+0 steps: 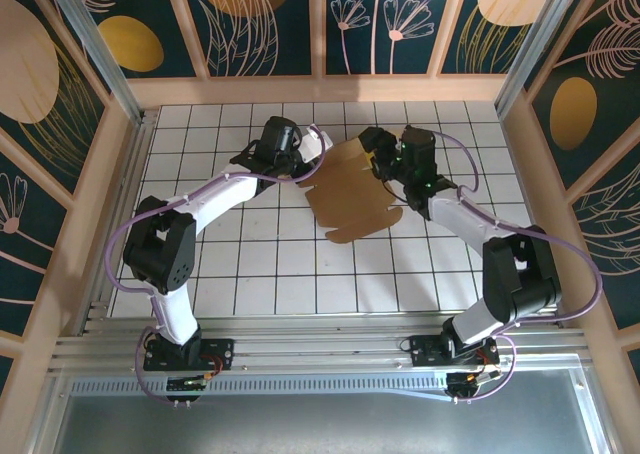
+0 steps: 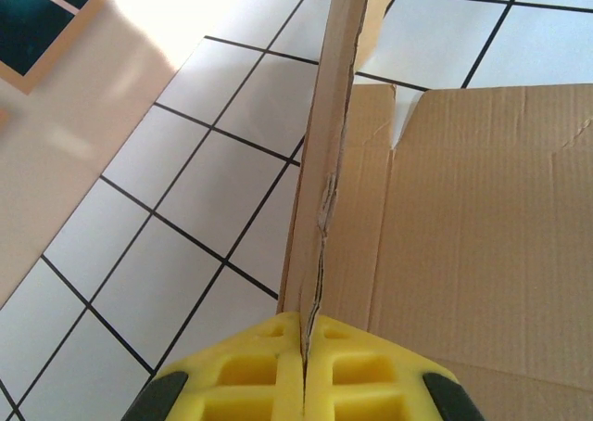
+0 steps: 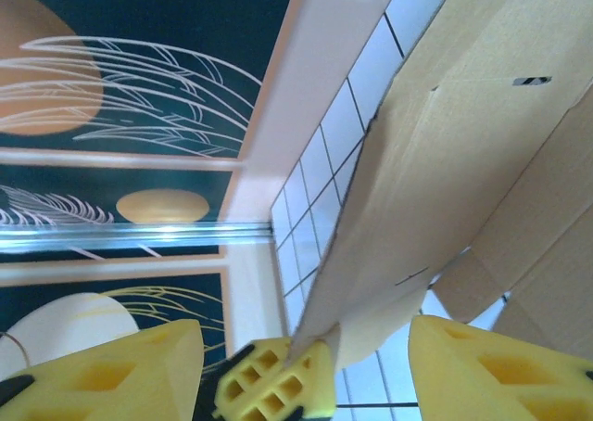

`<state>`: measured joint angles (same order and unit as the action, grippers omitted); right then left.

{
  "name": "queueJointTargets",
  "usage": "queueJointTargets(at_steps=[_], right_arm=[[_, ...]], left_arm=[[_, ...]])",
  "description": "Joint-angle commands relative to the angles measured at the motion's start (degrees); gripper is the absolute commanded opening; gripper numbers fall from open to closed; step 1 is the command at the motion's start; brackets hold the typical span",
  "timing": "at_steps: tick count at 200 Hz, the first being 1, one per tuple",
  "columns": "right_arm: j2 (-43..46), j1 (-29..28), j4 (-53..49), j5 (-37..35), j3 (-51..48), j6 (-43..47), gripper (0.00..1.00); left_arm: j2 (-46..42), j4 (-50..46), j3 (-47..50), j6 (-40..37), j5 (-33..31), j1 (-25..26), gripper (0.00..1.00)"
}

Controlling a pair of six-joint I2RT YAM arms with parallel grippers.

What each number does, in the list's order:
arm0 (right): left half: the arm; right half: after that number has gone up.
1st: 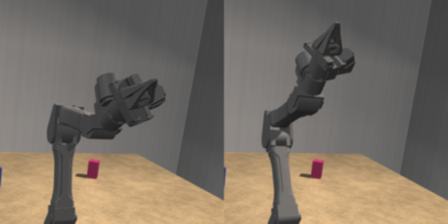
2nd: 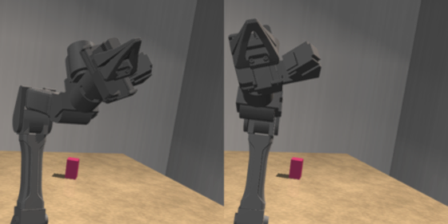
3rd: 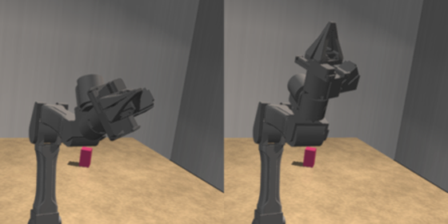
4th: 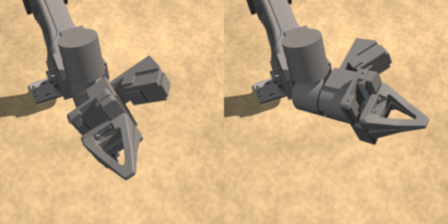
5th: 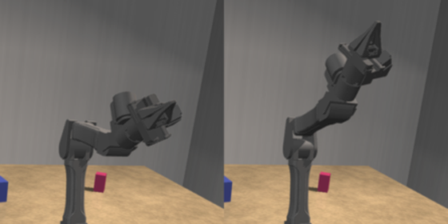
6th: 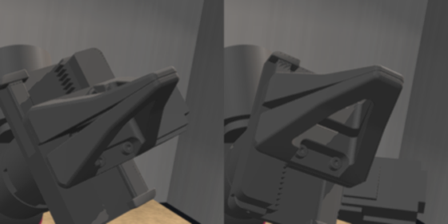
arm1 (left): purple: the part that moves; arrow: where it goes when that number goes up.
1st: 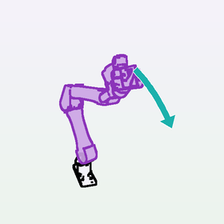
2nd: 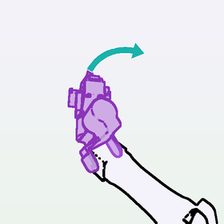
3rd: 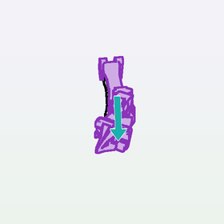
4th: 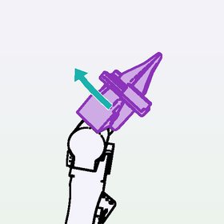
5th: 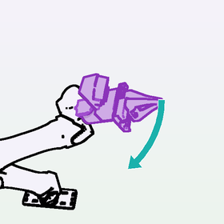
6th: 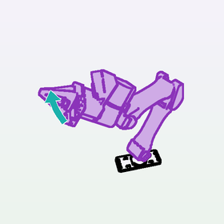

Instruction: Fold the paper box

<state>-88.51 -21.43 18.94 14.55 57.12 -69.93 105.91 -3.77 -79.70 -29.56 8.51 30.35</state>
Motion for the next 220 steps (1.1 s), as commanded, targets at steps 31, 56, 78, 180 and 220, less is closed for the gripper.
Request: queueJointTargets(at_steps=[31,56,78,180,220], right_arm=[[-8.99,-0.90,-1.00,0.62,8.44,-6.88,0.59],[-12.32,-1.33,-0.86,0.83,11.26,-6.74,0.56],[-14.43,-1.37,-0.32,0.69,12.22,-7.21,0.51],[-17.39,-1.15,7.84,0.48,6.59,-4.13,0.07],[-17.76,-1.29,12.18,-0.16,5.46,0.73,0.03]], left_arm=[[1.53,-2.62,1.48,-1.63,-0.77,0.06,0.00],[1.44,-2.40,1.52,-1.99,-0.95,0.06,0.00],[1.42,-2.04,1.54,-2.03,-0.87,0.06,0.00],[-7.39,0.77,2.41,18.88,0.72,-0.25,0.66],[-10.95,-7.05,-1.24,35.91,-4.85,-1.05,0.66]])
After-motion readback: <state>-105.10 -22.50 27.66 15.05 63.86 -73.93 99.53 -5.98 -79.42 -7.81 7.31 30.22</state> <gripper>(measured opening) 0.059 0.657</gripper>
